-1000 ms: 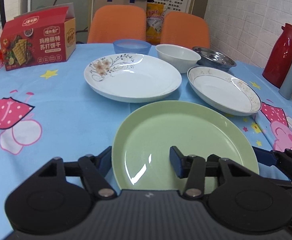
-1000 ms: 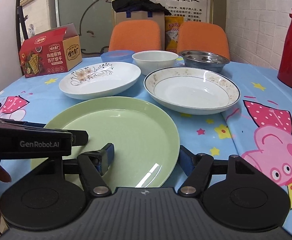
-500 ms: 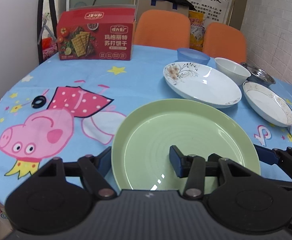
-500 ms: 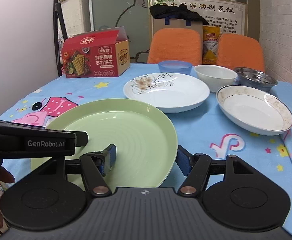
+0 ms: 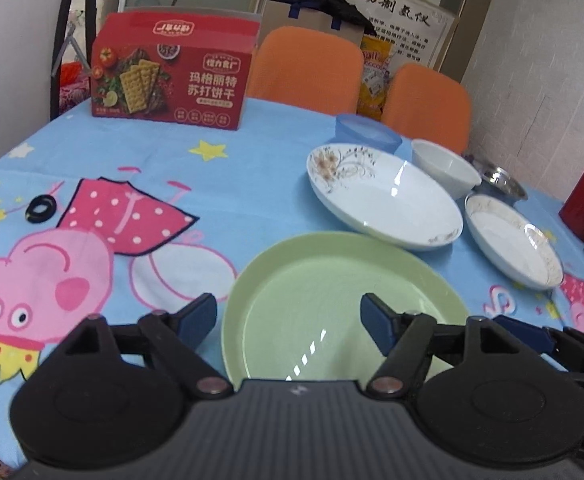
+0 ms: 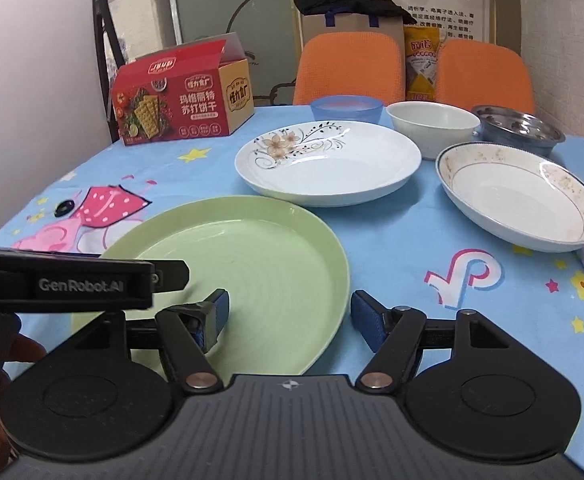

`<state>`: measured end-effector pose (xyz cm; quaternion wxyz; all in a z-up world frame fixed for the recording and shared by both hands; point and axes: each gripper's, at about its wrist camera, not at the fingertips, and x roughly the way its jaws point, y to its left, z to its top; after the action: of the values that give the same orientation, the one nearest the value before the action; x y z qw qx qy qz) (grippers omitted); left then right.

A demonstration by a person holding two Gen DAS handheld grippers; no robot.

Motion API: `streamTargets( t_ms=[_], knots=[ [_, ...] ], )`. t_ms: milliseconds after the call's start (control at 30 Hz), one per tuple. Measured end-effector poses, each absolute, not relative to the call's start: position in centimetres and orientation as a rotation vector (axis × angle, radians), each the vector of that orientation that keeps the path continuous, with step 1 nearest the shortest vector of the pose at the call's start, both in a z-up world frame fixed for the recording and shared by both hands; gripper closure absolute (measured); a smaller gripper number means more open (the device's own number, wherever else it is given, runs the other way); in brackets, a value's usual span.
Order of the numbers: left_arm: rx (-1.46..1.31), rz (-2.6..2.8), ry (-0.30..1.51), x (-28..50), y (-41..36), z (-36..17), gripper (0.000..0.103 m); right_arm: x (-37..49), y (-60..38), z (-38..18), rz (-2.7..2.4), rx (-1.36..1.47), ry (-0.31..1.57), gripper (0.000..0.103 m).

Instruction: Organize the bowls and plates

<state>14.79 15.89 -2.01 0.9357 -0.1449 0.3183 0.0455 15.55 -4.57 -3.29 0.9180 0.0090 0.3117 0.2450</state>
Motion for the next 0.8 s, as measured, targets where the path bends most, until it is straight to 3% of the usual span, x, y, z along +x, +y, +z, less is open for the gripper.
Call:
streamTargets(
  t_ms=[433, 800],
  knots=[
    [-0.265, 0.086, 0.632, 21.4, 18.9, 1.8, 0.031, 22.4, -6.5, 1.6, 0.455, -0.014, 0.495, 0.0],
    [-0.295, 0.095, 0.683, 25.5, 21.3, 0.0, 0.031, 33.5, -2.7, -1.8, 0.498, -0.023, 0.675, 0.0]
  ],
)
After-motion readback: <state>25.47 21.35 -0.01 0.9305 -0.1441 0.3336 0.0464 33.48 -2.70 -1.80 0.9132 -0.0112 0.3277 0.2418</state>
